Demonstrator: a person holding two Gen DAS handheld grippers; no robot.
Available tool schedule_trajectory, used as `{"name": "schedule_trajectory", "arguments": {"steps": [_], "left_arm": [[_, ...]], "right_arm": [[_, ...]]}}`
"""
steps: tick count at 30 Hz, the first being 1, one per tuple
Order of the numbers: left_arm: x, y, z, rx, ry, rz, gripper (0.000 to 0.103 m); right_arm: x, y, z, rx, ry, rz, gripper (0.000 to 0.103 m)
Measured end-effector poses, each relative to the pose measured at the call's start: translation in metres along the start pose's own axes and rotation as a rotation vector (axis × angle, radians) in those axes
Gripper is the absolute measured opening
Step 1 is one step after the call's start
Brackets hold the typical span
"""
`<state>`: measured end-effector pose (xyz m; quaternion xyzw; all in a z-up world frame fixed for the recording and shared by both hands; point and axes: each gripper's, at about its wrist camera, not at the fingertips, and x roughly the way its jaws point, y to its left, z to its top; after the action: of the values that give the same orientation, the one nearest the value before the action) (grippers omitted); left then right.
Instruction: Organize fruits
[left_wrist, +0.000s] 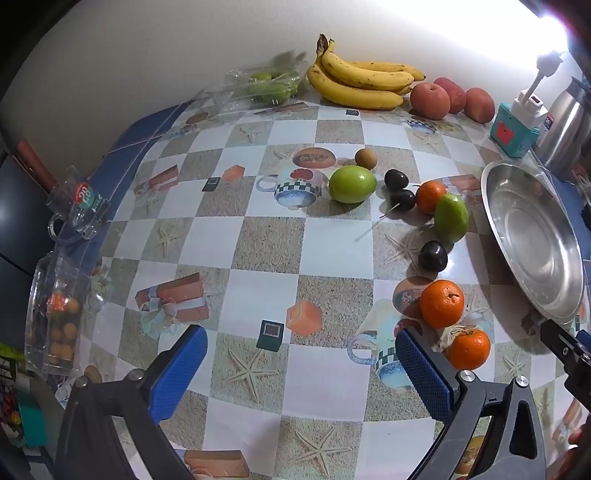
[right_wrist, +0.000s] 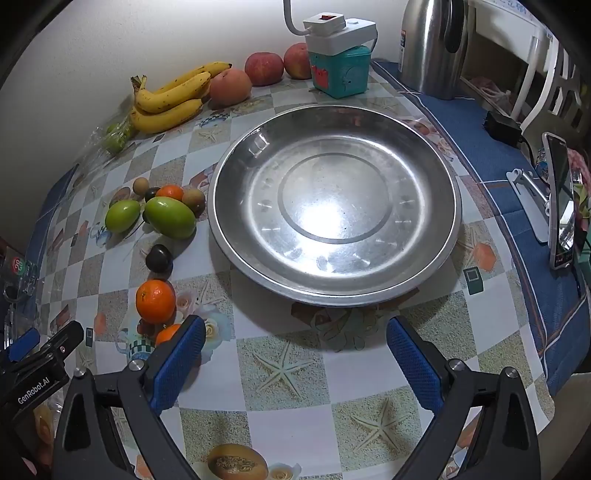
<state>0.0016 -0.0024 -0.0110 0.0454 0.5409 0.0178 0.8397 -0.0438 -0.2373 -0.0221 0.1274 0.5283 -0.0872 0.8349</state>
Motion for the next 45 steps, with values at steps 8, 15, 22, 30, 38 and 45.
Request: {"name": "schedule_trajectory", "arguments": {"steps": [8,15,22,30,38,45], "left_arm": [[0.002,0.0,0.0,-0.001,0.01,-0.002,0.103],[0.002,0.0,0.0,-0.002,0.011,-0.003,0.103],[0.002,0.0,0.0,-0.001,0.011,-0.004,0.103],[0.002,0.0,0.0,-0.001,0.011,-0.004,0.103],[0.004,-0.001,-0.002,0.007,0.017,0.002,0.103],[0.014,-0.007,-0.002,0.03,0.065,0.01,0.103]], "right_arm": [[0.001,0.001,0.001,0.001,0.002,-0.002,0.098],[0.002,0.001,0.001,0.0,0.002,-0.002,0.099],[0.002,0.0,0.001,0.0,0.002,-0.002,0.098],[0.002,0.0,0.001,-0.001,0.003,-0.002,0.099],[0.003,0.001,0.001,-0.005,0.006,-0.001,0.099],[0.015,0.016,-0.006,-0.05,0.036,0.001,0.098]]}}
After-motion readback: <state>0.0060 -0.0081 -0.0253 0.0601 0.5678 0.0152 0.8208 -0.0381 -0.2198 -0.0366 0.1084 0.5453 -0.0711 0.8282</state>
